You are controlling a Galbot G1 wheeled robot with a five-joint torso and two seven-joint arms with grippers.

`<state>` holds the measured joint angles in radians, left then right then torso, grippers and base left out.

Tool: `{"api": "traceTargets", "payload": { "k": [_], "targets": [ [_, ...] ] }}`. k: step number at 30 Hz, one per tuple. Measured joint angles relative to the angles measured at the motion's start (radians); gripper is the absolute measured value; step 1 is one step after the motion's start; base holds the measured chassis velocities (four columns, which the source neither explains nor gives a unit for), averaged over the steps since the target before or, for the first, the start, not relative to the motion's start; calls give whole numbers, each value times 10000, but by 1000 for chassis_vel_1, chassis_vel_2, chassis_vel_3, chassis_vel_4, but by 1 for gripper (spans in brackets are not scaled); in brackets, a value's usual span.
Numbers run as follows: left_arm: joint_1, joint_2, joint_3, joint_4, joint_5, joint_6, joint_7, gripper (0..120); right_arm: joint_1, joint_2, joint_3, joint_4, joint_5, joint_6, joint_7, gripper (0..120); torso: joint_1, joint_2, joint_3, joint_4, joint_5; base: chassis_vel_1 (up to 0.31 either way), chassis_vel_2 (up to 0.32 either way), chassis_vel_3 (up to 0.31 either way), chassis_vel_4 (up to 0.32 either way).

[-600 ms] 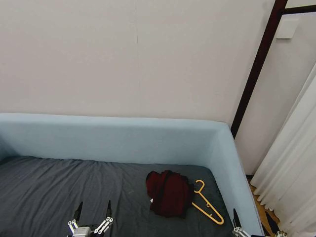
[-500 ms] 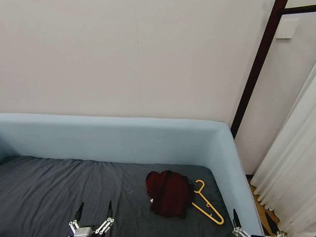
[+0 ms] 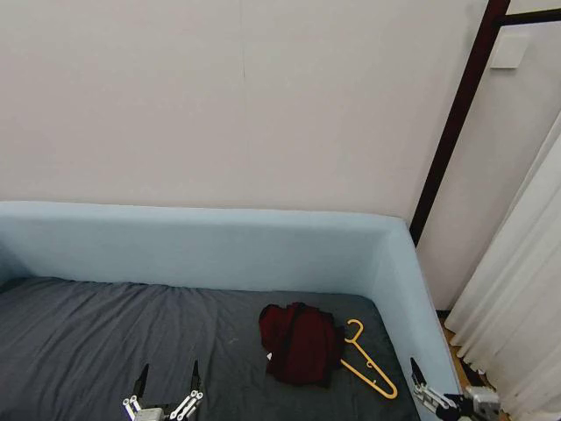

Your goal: Pick up the clothes from the sofa and hang them on the clothes hanger.

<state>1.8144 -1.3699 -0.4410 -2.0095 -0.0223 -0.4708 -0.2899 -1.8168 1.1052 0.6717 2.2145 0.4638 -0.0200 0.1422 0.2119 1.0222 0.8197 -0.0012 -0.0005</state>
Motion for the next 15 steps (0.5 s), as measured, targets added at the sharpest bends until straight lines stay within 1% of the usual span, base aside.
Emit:
{"api": "traceTargets", "payload": {
  "k": [1,2,5,6,7,9,10,11,12,13,14,15],
  "targets": [
    [3,41,64,43,18,0,-1,100,387,-590,-35,-18,648,-574,44,100,0,0,0,-2,-1,0,0,0,0],
    [3,41,64,43,18,0,-1,100,387,-590,-35,-18,648,-574,44,100,0,0,0,-2,-1,0,0,0,0],
    [-32,245,214,148,23,0,10,100,1466,-1648,-312,-475,1493,-1729,59,100,0,0,0,2,1,0,0,0,0],
    [-41,285,255,202,24,0,17,100,1972,-2005,-526,-807,1736,-2068,74,100,0,1,-1,-6,-2,0,0,0,0],
    [-41,285,255,202,24,0,17,100,1972,-2005,-526,-807,1736,-2068,74,100,0,1,-1,-6,-2,0,0,0,0],
    [47,276,269,329,60,-42,22,100,2980,-2563,-1136,-1460,2287,-2612,153,100,1,-1,0,-3,2,0,0,0,0],
    [150,207,235,381,109,-118,16,100,3813,-2962,-1753,-2021,2670,-2937,180,100,1,-2,1,3,-2,0,0,0,0],
    [229,130,188,396,160,-193,23,100,4412,-3194,-2290,-2420,2866,-3121,174,100,1,-2,1,3,-2,0,0,0,0],
    [229,130,188,396,160,-193,23,100,4412,-3194,-2290,-2420,2866,-3121,174,100,1,-2,1,3,-2,0,0,0,0],
    [279,78,148,397,192,-240,18,100,4719,-3293,-2609,-2620,2946,-3175,173,100,1,-2,1,2,-3,0,0,0,0],
    [391,-39,62,397,266,-326,21,100,5627,-3480,-3560,-3203,3143,-3282,138,100,1,-2,1,2,0,0,0,0,0],
    [474,-119,-18,396,317,-369,20,100,6263,-3520,-4183,-3593,3256,-3345,117,100,1,-2,1,-2,-1,0,0,0,0]
  ]
}}
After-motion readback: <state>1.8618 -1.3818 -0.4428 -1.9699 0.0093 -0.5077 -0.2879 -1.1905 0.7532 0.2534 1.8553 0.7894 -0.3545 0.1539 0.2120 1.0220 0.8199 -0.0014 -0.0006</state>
